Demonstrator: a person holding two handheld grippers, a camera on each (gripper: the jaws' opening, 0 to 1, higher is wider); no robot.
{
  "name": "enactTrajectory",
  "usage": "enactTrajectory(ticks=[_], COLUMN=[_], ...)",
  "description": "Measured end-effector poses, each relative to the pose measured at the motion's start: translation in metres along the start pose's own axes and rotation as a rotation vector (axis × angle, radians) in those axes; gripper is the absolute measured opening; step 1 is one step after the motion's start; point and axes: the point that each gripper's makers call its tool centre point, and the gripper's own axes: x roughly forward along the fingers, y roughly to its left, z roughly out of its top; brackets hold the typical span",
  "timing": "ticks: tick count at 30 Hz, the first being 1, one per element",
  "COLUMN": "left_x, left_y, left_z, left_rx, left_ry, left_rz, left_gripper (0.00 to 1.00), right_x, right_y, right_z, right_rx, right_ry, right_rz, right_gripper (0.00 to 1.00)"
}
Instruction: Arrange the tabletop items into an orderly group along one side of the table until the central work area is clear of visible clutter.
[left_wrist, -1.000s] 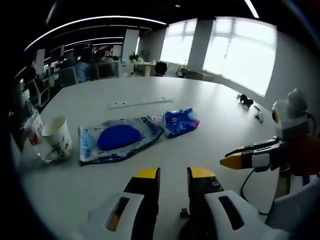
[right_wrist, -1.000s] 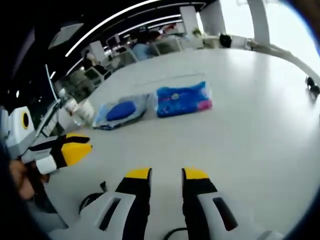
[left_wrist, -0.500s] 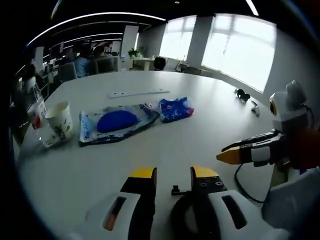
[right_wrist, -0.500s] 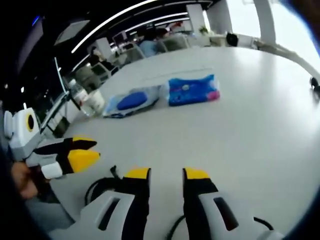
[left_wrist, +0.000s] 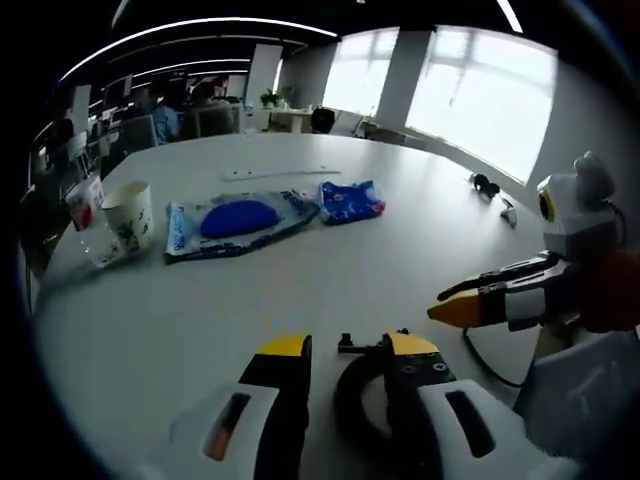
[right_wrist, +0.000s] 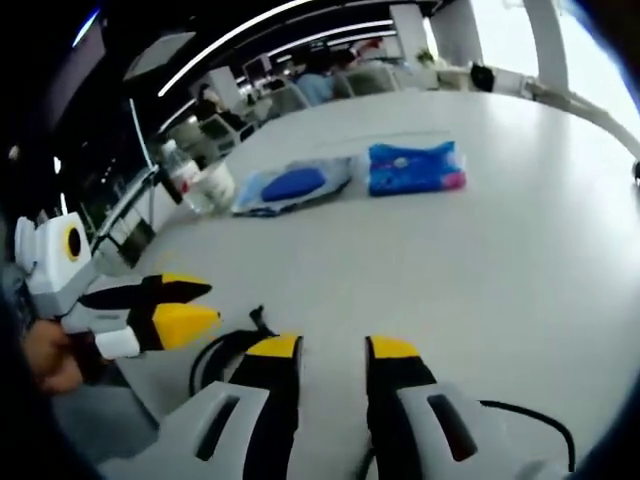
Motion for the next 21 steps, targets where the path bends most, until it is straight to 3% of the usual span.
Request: enactTrajectory(ticks=[11, 21], left_x=[-0.002, -0.003], left_y=[-0.011, -0.01], left_z=[-0.025, -0.045], left_rx=[0.048, 0.105], left_ry=[0.057, 0.115], left_rz=[-0.017, -0.026], left_gripper=[0.28, 0.29], right_x=[0.005, 0.01], right_y=[0.028, 0.04], right_z=[-0.021, -0.043], right_rx=[-0.053, -0.186], right_ry=[0.053, 0.145], right_rz=[0.048, 0.05], right_gripper=[0.22, 0.22])
